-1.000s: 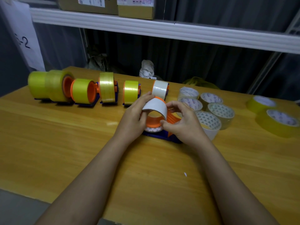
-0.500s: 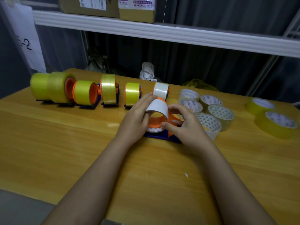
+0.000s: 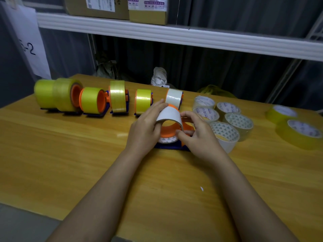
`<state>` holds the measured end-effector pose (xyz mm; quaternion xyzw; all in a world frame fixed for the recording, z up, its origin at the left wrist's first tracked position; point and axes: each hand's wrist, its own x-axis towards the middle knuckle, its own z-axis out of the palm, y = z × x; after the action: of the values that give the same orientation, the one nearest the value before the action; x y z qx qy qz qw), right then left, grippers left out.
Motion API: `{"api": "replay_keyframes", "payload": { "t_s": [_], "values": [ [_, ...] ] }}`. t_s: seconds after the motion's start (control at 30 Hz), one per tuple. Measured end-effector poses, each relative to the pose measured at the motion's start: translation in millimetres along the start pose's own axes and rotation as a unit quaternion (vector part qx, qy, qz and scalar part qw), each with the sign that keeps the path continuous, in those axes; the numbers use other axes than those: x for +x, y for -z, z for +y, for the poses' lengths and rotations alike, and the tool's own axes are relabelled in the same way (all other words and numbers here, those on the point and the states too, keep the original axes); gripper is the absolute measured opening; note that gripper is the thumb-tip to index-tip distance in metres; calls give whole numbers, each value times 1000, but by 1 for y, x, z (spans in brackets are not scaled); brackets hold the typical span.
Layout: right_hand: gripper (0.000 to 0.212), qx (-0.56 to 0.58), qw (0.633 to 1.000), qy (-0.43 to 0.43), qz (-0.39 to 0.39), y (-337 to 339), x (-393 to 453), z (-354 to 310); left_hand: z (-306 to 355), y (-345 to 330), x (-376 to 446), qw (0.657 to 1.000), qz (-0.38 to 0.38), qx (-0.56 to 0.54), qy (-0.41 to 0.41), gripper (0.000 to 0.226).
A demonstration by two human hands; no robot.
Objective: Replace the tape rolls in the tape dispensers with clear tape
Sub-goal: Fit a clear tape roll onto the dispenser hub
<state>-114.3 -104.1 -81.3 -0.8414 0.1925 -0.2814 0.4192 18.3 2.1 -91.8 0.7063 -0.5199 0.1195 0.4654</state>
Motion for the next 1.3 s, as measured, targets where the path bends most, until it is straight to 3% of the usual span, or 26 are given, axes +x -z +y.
{"api": "replay_keyframes", "payload": {
  "t_s": [0.2,0.3,0.37,0.53,0.73,0.83,0.97,1.13,1.3],
  "values": [
    [52,-70,997,31,22,-2,-8,-4,-3,8,2,998,-16,-61,8,48],
    [49,-62,995,52,61,-3,-9,-1,2,14,3,986,-65,-153,10,66],
    [47,-51,992,61,96,-2,-9,3,7,17,6,967,-49,-246,49,75],
    [48,-104,970,156,158,-4,-9,2,12,19,12,918,-53,-340,199,42],
    [51,-140,943,235,188,-5,-6,8,23,16,9,881,-127,-407,203,25],
    [45,-106,953,204,196,-4,-7,5,26,13,7,888,-111,-405,190,24],
    [44,76,978,98,167,-3,-9,0,29,12,4,895,-95,-401,170,22],
    [82,158,985,22,63,-8,-8,-2,31,9,3,880,-90,-442,150,17],
    [87,155,985,29,74,-12,-10,-3,30,5,1,844,-110,-494,175,23]
  ]
}}
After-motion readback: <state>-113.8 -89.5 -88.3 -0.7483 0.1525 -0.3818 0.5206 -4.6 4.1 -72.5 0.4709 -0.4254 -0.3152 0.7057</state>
